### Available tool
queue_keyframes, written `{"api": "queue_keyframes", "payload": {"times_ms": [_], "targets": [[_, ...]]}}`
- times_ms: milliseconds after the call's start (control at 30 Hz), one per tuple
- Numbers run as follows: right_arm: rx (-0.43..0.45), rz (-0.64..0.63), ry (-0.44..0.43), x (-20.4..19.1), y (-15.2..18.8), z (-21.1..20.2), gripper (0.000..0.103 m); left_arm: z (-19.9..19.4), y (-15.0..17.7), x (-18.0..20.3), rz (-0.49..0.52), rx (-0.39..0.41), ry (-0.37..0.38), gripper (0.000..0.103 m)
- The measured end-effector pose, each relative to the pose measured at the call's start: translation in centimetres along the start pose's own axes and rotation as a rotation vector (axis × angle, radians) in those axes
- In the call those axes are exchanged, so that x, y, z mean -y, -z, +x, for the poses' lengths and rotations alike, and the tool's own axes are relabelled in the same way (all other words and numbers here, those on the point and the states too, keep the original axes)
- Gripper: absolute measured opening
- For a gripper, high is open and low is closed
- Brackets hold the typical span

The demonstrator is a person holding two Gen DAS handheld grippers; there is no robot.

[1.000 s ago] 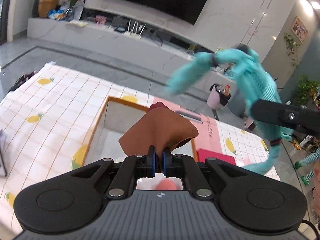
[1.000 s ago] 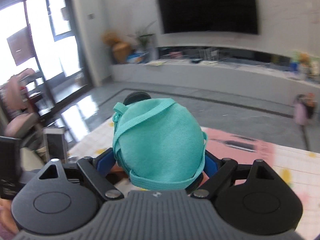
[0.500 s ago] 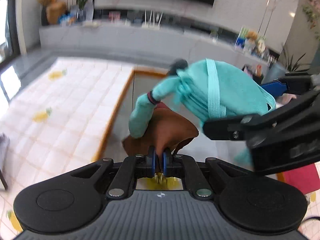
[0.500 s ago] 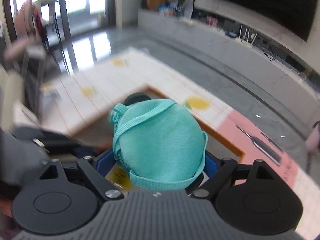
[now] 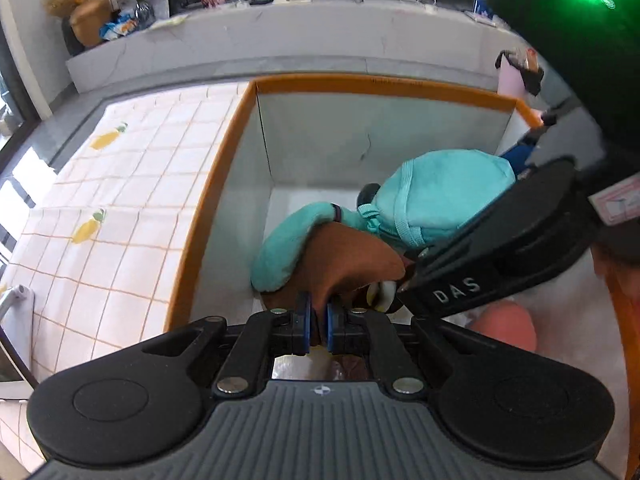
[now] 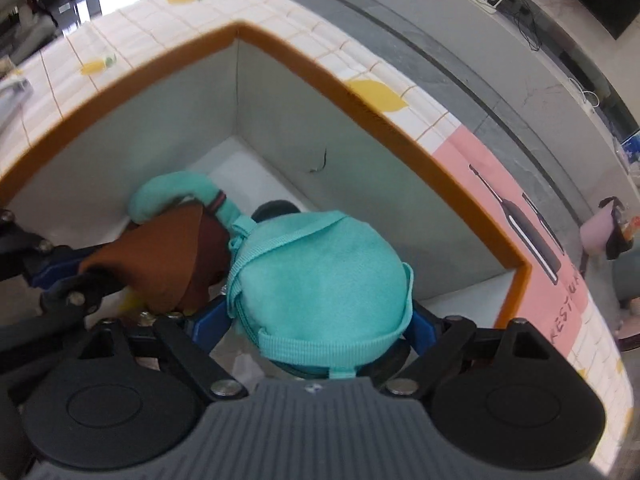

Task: Organize soft objects
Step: 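Lift and carry the teal plush bag and brown felt with both tools over the orange box, then open both tools to drop the teal bag and brown felt into the box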

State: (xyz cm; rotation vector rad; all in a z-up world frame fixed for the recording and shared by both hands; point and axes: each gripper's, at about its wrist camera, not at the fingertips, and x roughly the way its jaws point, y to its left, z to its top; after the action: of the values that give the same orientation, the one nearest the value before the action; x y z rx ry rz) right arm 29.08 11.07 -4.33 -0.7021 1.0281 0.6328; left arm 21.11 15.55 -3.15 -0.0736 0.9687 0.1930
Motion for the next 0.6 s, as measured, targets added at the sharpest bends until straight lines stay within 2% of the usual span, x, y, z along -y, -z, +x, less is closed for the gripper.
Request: {"api": "queue_keyframes", "payload": {"times_ms": [100, 167, 233, 267, 333, 400, 467, 600], "targets": [[-0.004, -0.004, 0.037, -0.4, 0.0, 0.2, 0.087, -0.3, 0.1, -0.1, -0.003, 0.001, 0.013, 0.008], [0.013, 0.008, 0.09, -0.7, 0.0, -0.1, 0.087, -0.4, 0.3, 0.1, 0.013, 0.0, 0.0, 0.009], [0.025, -0.007, 0.097, -0.8, 0.2, 0.0, 0.087, -0.6, 0.4, 0.4, 0.024, -0.004, -0.012, 0.011], [0.027, -0.015, 0.096, -0.9, 0.3, 0.0, 0.087, -0.6, 0.5, 0.5, 0.025, -0.005, -0.013, 0.016], [0.024, -0.022, 0.104, -0.9, 0.4, -0.1, 0.088, -0.6, 0.3, 0.6, 0.028, -0.008, -0.008, 0.021], [0.017, -0.024, 0.114, -0.8, 0.2, -0.1, 0.094, -0.7, 0.3, 0.8, 0.036, -0.005, 0.006, 0.036], [0.017, -0.021, 0.116, -0.6, 0.3, -0.4, 0.096, -1.1, 0.5, 1.0, 0.056, 0.027, 0.019, 0.047], [0.051, -0.024, 0.114, -0.3, 0.2, -1.1, 0.097, -2.1, 1.0, 2.1, 0.105, 0.102, -0.042, 0.052]]}}
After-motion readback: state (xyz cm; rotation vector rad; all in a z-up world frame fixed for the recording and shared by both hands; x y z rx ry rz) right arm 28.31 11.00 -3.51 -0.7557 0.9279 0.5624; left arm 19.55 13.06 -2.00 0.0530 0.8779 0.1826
